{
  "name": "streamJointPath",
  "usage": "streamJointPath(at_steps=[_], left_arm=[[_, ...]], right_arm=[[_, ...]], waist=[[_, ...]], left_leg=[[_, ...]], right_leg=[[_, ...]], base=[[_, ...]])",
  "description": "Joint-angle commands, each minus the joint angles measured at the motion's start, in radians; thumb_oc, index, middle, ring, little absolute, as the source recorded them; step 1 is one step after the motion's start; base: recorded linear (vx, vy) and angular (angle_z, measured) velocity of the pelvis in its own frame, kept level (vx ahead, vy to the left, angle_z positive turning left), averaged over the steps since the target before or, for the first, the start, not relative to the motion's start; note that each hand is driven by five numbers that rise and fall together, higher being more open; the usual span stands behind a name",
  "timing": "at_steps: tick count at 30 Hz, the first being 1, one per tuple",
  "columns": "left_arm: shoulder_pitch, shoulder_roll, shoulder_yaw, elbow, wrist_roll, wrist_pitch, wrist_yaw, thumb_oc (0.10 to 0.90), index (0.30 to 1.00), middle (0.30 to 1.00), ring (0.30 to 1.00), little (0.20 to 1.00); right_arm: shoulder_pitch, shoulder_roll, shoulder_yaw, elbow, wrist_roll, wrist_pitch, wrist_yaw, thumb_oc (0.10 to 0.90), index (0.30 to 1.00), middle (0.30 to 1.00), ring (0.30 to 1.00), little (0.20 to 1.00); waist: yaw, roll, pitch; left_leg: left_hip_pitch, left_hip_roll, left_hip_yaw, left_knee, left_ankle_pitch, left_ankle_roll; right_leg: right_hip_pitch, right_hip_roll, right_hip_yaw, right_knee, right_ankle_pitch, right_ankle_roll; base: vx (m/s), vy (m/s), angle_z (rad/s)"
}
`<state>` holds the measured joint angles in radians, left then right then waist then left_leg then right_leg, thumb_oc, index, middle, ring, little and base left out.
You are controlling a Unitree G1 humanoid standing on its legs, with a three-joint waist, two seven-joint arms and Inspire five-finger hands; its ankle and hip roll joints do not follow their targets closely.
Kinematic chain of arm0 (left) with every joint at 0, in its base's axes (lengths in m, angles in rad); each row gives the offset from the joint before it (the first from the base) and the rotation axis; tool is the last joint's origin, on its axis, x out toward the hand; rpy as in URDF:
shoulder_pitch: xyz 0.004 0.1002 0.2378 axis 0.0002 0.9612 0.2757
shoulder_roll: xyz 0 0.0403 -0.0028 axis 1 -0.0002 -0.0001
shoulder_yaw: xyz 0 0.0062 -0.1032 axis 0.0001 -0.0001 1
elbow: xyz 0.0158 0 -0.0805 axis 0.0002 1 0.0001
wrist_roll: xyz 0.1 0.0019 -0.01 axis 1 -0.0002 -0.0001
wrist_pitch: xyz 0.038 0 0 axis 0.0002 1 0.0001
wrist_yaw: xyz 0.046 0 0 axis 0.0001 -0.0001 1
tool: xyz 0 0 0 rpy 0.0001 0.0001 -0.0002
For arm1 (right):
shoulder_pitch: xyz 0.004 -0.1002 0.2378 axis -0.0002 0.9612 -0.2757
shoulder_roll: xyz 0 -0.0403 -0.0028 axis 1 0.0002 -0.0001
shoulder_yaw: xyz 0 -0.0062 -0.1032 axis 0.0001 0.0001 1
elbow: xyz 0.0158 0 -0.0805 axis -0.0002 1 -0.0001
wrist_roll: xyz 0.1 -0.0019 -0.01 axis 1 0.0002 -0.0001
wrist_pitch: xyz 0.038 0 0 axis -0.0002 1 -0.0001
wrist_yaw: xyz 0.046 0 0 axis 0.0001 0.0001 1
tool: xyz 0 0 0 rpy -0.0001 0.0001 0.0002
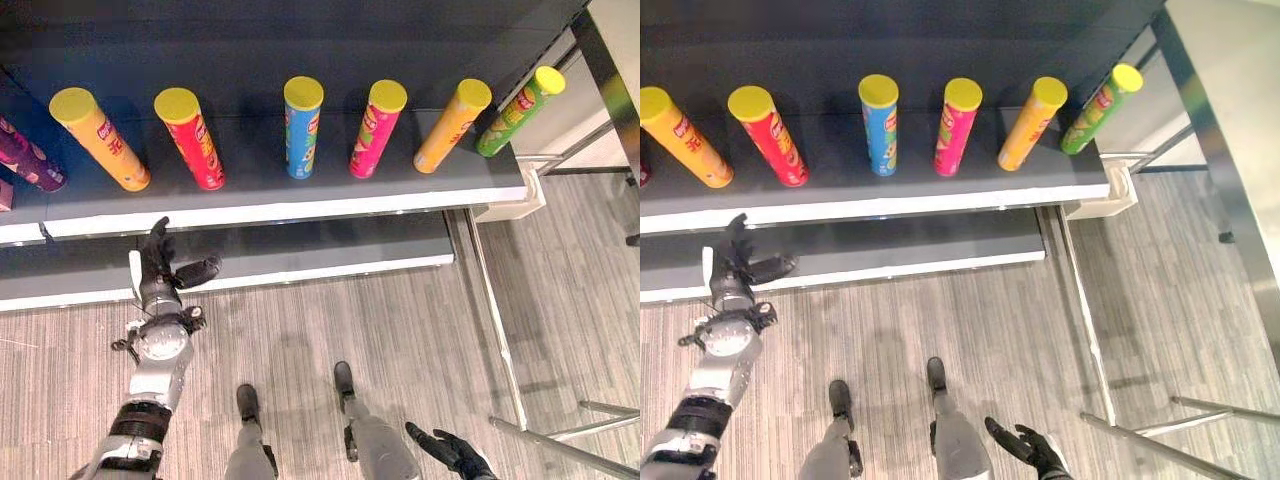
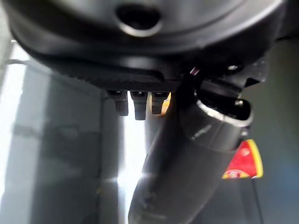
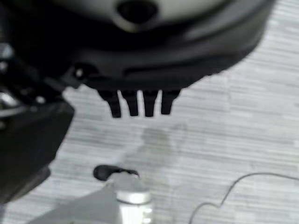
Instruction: Put the goods on the table back onto the shelves and tidy them up.
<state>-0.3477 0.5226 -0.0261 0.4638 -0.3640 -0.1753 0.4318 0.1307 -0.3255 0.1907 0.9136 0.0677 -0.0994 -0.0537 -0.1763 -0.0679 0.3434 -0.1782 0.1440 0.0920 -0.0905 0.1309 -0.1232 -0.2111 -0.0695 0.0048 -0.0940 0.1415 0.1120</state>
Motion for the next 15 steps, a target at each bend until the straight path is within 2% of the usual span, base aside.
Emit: streamJointPath(at_steps=[1,15], left_arm=[[-0.147,0.124,0.021,0.001,0.027,-0.126,0.053,0.800,0.900,0.900,0.900,0.900],[-0.341,0.200,-0.034,0.135,0.004,-0.130,0.110,0.800,0.900,0.900,0.900,0.900]], right_arm=[[0.033,-0.008,0.040,-0.023,0.040,-0.008,-0.027,0.800,0.900,0.900,0.900,0.900],[0.038,-0.013,0.074,-0.097,0.089,-0.040,-0.042,0.800,0.900,0.900,0.900,0.900]], waist=[[0.002,-0.069,-0.025],[-0.043,-0.098,0.004]], left_leg=[[0.039,-0.004,0.006,0.003,-0.121,-0.006],[-0.022,0.009,0.006,0.003,-0.110,-0.017]], right_leg=[[-0.009,-0.039,-0.001,0.023,-0.103,0.083],[-0.066,-0.029,0.010,0.016,-0.088,0.087]], base=[[-0.01,-0.064,-0.01],[0.00,-0.026,-0.01]])
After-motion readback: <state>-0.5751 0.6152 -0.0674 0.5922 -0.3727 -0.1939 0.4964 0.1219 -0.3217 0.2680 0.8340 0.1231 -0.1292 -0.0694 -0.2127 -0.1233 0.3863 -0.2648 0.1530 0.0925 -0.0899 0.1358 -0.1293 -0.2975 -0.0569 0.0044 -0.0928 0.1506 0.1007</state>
